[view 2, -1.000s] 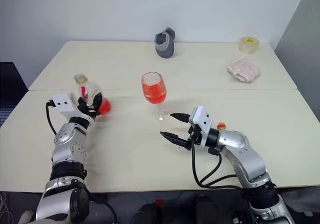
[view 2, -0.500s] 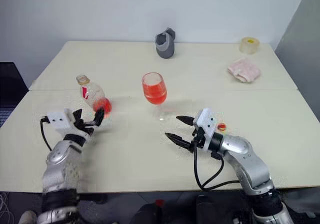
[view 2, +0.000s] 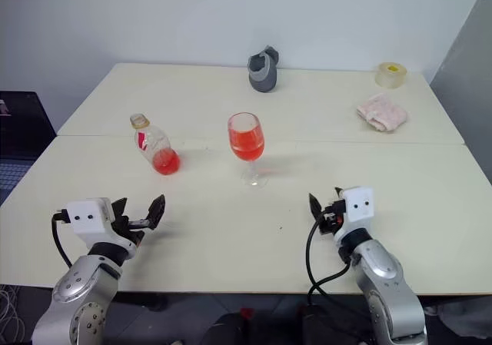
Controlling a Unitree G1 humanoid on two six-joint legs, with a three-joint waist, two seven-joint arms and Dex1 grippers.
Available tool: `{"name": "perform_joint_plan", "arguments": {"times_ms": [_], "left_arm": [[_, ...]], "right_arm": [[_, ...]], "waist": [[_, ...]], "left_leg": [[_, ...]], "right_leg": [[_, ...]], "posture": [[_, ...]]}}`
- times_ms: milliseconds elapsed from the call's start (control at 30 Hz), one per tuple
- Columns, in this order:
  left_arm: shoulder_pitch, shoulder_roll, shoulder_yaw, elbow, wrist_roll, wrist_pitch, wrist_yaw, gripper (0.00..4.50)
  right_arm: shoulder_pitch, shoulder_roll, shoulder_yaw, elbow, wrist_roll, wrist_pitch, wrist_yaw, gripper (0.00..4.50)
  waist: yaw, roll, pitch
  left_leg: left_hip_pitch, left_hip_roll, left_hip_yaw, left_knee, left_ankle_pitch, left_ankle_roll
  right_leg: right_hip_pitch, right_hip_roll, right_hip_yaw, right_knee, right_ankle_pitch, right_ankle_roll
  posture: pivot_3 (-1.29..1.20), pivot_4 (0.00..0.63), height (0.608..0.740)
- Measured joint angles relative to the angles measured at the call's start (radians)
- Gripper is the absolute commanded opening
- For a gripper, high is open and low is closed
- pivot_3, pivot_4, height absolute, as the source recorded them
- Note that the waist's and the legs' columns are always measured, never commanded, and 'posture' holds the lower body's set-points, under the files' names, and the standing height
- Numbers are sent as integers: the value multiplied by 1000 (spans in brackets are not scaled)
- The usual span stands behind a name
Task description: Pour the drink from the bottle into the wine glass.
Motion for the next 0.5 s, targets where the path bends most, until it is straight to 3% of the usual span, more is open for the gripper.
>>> {"name": "perform_joint_plan", "arguments": {"times_ms": [500], "left_arm": [[49,-40,-94,-123,48,65,72,4448]], "right_arm": [[101,71,19,-65,-75,0,-118,3587]], "waist": [[-1,2,-1]], "left_leg": [[0,3,4,-1,0,0]], "right_leg": [[0,2,1,-2,0,0]], "posture": [[0,150,740]]}}
